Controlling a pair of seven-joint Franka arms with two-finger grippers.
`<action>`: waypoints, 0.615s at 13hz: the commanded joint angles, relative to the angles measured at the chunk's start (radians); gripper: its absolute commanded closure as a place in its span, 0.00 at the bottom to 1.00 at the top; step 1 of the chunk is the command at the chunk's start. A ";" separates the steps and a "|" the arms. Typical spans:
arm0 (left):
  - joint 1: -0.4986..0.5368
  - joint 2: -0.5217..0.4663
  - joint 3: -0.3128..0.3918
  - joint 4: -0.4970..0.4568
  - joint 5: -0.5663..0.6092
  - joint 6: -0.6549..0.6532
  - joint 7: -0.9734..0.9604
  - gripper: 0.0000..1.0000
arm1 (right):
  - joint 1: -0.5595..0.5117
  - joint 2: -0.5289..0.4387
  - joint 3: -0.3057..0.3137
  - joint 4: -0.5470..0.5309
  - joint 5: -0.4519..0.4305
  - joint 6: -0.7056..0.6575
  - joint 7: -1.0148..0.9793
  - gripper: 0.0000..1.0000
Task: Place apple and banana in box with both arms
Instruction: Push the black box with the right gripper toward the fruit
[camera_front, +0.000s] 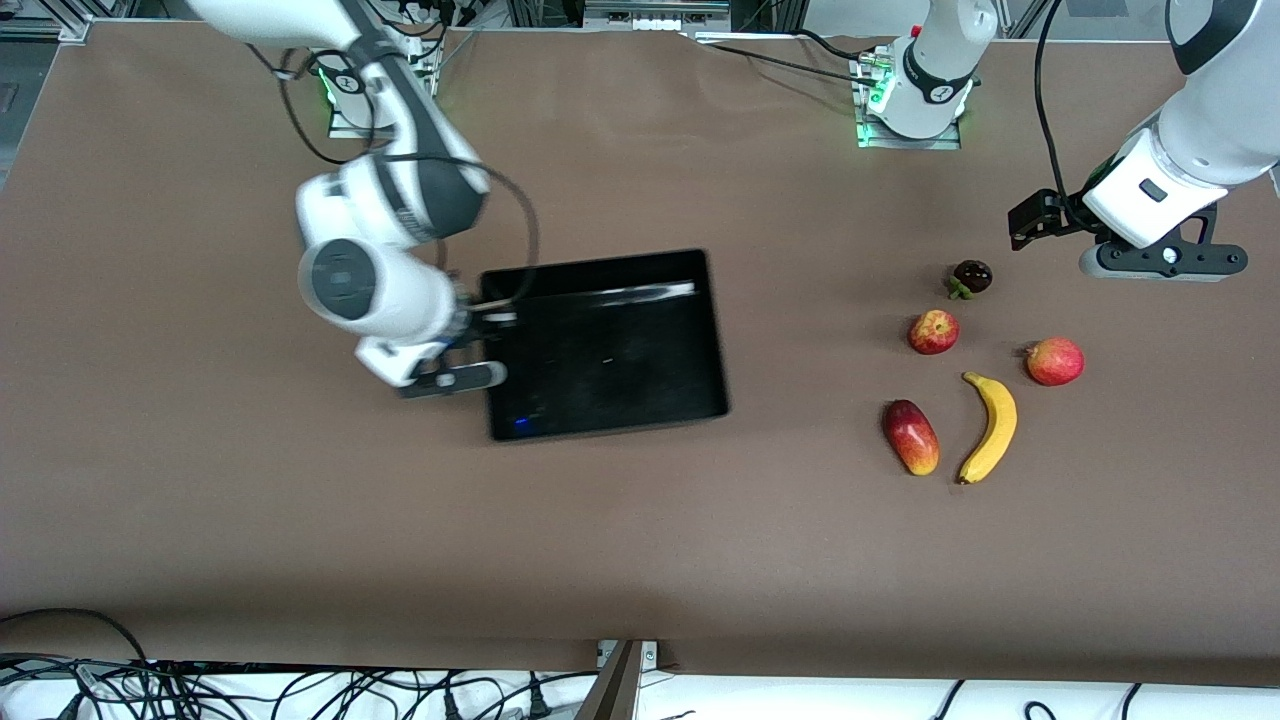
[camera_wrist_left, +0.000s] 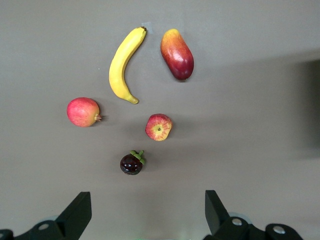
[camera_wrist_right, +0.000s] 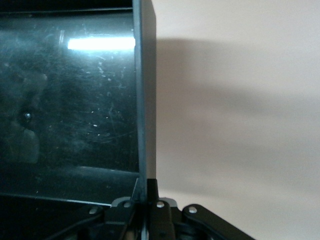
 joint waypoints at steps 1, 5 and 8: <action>0.000 0.000 0.001 0.022 -0.005 -0.023 -0.001 0.00 | 0.106 0.136 -0.001 0.163 0.059 0.033 0.158 1.00; 0.003 0.001 0.003 0.022 -0.005 -0.023 0.000 0.00 | 0.230 0.237 -0.004 0.234 0.050 0.169 0.292 1.00; 0.003 0.000 0.001 0.022 -0.005 -0.023 0.002 0.00 | 0.256 0.260 -0.007 0.234 0.033 0.214 0.321 1.00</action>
